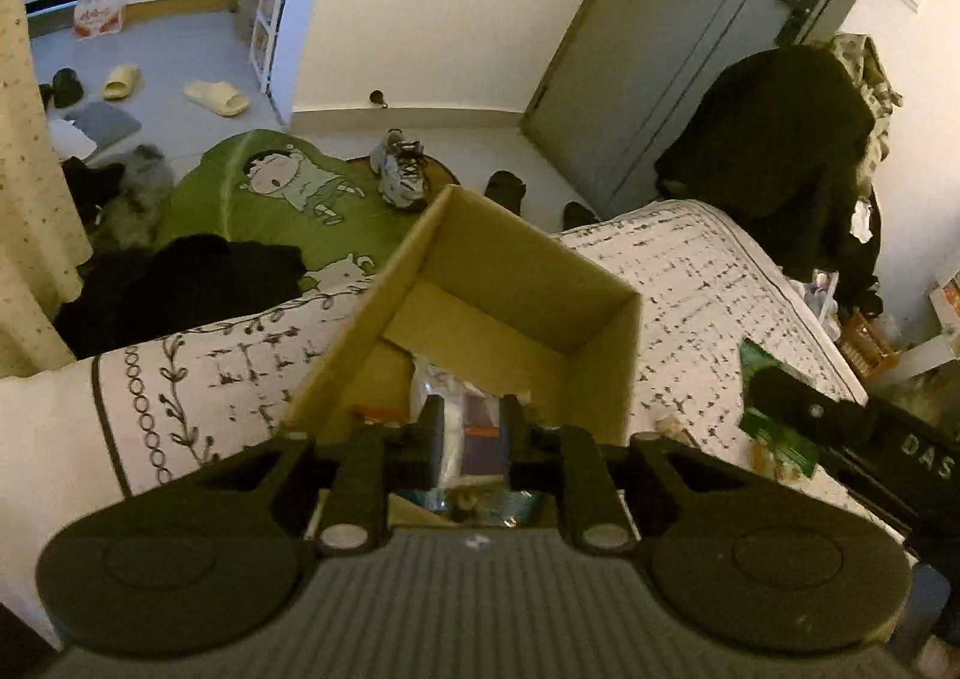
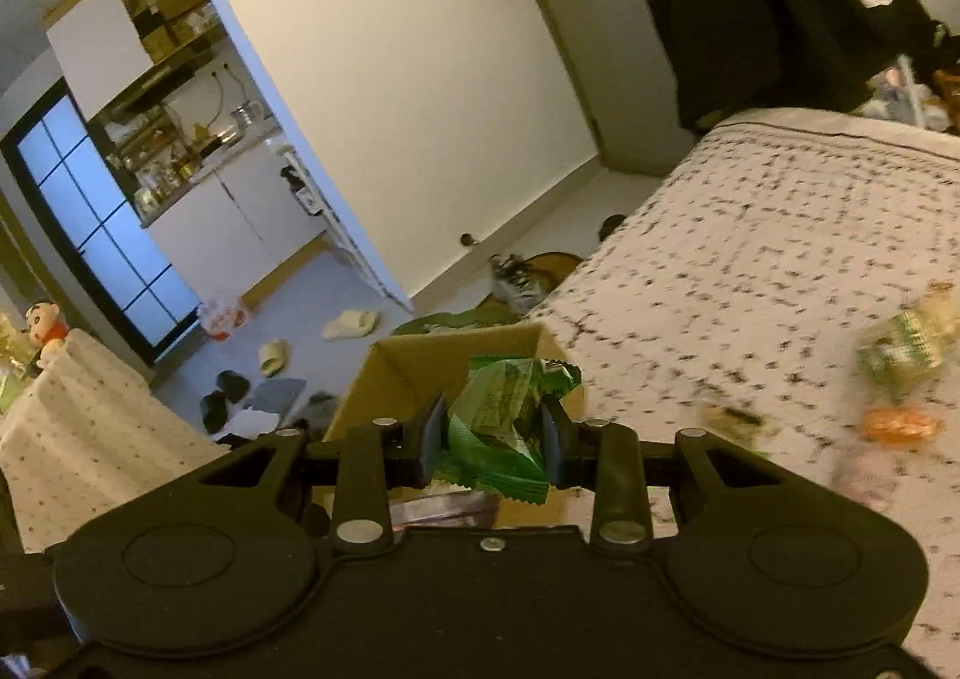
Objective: Organize snacks
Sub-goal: 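Carry both packets over the box and open both grippers to drop them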
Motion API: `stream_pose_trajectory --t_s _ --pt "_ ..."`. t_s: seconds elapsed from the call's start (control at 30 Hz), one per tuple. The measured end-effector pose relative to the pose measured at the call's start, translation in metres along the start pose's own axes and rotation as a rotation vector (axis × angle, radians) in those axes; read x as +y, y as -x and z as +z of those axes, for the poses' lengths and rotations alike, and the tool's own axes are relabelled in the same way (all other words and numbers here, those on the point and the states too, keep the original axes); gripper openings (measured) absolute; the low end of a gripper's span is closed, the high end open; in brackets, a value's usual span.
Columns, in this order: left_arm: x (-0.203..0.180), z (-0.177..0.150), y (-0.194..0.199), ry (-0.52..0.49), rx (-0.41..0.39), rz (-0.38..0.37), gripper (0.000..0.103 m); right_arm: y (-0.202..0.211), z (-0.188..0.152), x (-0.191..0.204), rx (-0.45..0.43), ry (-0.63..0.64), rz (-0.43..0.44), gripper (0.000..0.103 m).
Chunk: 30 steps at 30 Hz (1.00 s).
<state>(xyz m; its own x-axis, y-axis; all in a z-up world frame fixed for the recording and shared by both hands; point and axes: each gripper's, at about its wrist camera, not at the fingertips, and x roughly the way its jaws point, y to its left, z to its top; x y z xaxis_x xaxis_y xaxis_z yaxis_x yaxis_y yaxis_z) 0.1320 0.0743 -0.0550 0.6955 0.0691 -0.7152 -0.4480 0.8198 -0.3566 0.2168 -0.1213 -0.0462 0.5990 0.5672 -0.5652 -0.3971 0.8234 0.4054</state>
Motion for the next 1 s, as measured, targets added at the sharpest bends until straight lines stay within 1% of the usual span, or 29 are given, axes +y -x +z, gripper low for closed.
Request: stream_pose_trajectory --t_s 0.07,0.1,0.17,0.2,0.23,0.27,0.33,0.37,0.4,0.43,0.47,0.5,0.53,0.57,0.67,0.73,0.8,0.9,0.93,1.0 --pt "0.002 0.004 0.004 -0.014 0.0 0.004 0.026 -0.009 -0.003 0.005 0.015 -0.008 0.019 0.033" --pt "0.0 0.005 0.007 -0.026 -0.006 0.007 0.029 -0.013 -0.004 0.008 0.023 -0.012 0.027 0.033" --pt "0.001 0.009 0.016 -0.041 -0.03 0.014 0.043 -0.02 -0.007 0.014 0.038 -0.008 0.036 0.033" --pt "0.002 0.011 0.019 -0.044 -0.04 0.018 0.046 -0.023 -0.008 0.017 0.046 -0.005 0.038 0.033" --pt "0.002 0.013 0.022 -0.048 -0.049 0.021 0.053 -0.025 -0.009 0.02 0.053 -0.002 0.042 0.033" --pt "0.002 0.014 0.025 -0.052 -0.055 0.023 0.058 -0.027 -0.01 0.023 0.059 0.001 0.044 0.033" --pt "0.004 0.018 0.029 -0.055 -0.065 0.034 0.063 -0.028 -0.012 0.025 0.073 0.004 0.047 0.034" --pt "0.004 0.02 0.026 -0.054 -0.065 0.042 0.066 -0.027 -0.012 0.024 0.079 -0.006 0.067 0.038" --pt "0.005 0.022 0.027 -0.05 -0.065 0.051 0.067 -0.024 -0.011 0.022 0.078 -0.029 0.086 0.044" --pt "0.006 0.023 0.027 -0.047 -0.064 0.058 0.07 -0.021 -0.01 0.019 0.072 -0.058 0.107 0.05" --pt "0.006 0.023 0.028 -0.045 -0.062 0.062 0.075 -0.017 -0.01 0.018 0.063 -0.072 0.11 0.056" --pt "0.006 0.023 0.028 -0.041 -0.062 0.067 0.077 -0.013 -0.008 0.017 0.051 -0.071 0.104 0.057" --pt "0.007 0.023 0.029 -0.037 -0.059 0.071 0.083 -0.009 -0.007 0.017 0.046 -0.066 0.096 0.057" --pt "0.007 0.023 0.028 -0.033 -0.056 0.072 0.086 -0.008 -0.006 0.018 0.045 -0.064 0.093 0.057" --pt "0.006 0.021 0.028 -0.042 -0.027 0.067 0.087 0.001 -0.006 0.015 0.042 -0.071 0.099 0.059" --pt "0.004 0.02 0.027 -0.04 -0.002 0.064 0.088 0.003 -0.007 0.015 0.049 -0.051 0.084 0.064" --pt "0.004 0.019 0.029 -0.023 0.0 0.061 0.088 0.008 -0.008 0.015 0.053 -0.019 0.061 0.075" --pt "-0.001 0.016 0.032 -0.021 -0.007 0.069 0.088 0.019 -0.004 0.011 0.057 0.031 0.023 0.082" --pt "-0.003 0.016 0.033 -0.019 -0.007 0.07 0.088 0.024 -0.002 0.009 0.056 0.04 0.01 0.084" --pt "-0.005 0.015 0.035 -0.007 -0.008 0.062 0.091 0.032 0.004 0.002 0.046 0.038 -0.01 0.09"
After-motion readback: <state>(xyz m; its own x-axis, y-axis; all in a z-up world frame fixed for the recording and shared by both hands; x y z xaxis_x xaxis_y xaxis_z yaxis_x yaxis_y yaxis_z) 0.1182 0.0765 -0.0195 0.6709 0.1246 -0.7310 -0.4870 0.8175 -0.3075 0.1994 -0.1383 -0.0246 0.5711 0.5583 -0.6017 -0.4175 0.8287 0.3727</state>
